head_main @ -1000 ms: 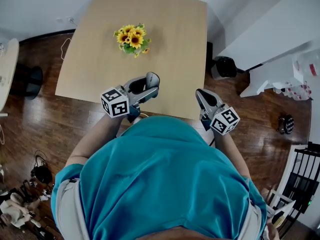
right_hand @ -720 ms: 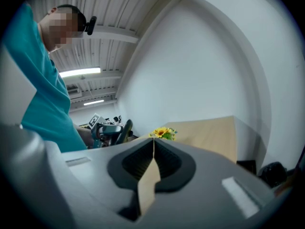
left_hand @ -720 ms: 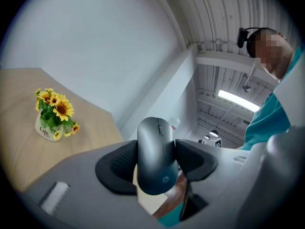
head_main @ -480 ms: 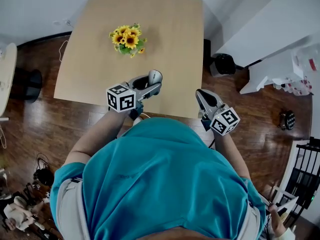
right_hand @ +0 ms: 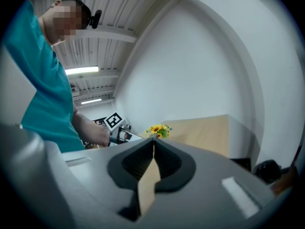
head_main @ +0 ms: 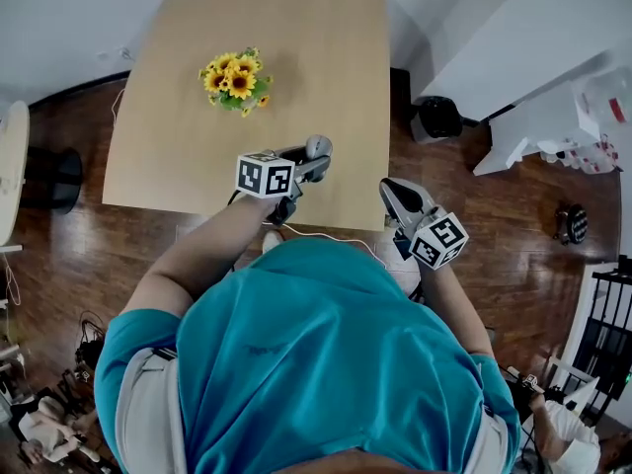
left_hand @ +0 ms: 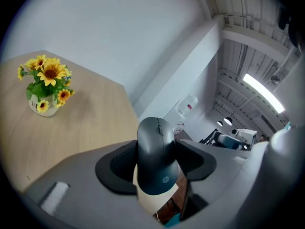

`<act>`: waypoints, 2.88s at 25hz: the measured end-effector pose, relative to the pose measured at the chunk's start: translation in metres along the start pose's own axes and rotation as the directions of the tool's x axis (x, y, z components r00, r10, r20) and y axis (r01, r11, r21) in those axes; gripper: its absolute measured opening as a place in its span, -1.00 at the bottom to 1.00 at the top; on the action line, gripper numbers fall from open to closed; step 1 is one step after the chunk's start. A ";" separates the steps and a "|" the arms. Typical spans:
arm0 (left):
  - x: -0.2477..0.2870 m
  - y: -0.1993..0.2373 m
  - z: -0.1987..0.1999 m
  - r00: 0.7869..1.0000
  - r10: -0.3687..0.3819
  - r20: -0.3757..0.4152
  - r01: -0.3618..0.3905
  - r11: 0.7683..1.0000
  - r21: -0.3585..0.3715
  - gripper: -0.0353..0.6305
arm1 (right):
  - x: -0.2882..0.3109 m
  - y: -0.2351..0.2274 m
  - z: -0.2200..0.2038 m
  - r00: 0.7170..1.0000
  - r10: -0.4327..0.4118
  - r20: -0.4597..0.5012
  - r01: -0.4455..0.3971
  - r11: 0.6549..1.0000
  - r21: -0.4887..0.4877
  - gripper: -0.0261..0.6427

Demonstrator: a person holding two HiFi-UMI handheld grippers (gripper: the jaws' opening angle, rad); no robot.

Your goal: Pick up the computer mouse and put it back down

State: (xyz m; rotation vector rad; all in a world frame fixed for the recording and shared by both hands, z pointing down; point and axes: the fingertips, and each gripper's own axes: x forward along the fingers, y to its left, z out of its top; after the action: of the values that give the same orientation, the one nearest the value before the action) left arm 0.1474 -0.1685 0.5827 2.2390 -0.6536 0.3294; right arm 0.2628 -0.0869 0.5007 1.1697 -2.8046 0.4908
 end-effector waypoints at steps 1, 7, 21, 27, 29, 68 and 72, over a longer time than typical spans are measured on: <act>0.009 0.000 -0.003 1.000 0.007 -0.019 -0.007 1.000 0.009 -0.12 | -0.002 -0.001 -0.001 1.000 0.000 -0.001 0.000 1.000 0.001 -0.90; 0.056 0.004 -0.022 0.990 0.071 -0.124 -0.068 0.997 0.027 -0.12 | -0.016 -0.004 -0.015 1.000 -0.005 -0.015 0.005 1.000 0.021 -0.90; 0.113 0.057 -0.068 0.906 0.297 -0.301 -0.287 0.955 0.078 -0.12 | -0.045 -0.013 -0.041 0.999 -0.038 -0.023 0.040 0.997 0.064 -0.90; 0.125 0.068 -0.082 0.863 0.353 -0.361 -0.342 0.935 0.098 -0.12 | -0.058 -0.016 -0.050 0.998 -0.058 -0.025 0.060 0.995 0.080 -0.90; 0.127 0.071 -0.084 0.855 0.369 -0.365 -0.358 0.928 0.100 -0.12 | -0.062 -0.017 -0.052 0.998 -0.064 -0.025 0.066 0.994 0.084 -0.90; -0.062 -0.024 0.025 0.950 -0.099 0.297 0.056 0.987 0.150 -0.88 | 0.002 0.010 -0.006 0.999 0.052 -0.010 -0.051 0.999 0.017 -0.90; -0.081 -0.026 0.027 0.942 -0.101 0.319 0.045 0.983 0.179 -0.88 | 0.010 0.015 -0.001 0.997 0.072 -0.013 -0.071 0.997 0.016 -0.90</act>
State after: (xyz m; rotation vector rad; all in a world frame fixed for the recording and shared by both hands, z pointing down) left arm 0.0949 -0.1456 0.5147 2.5020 -0.7337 -0.0306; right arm 0.2457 -0.0834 0.4991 1.0675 -2.8444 0.5242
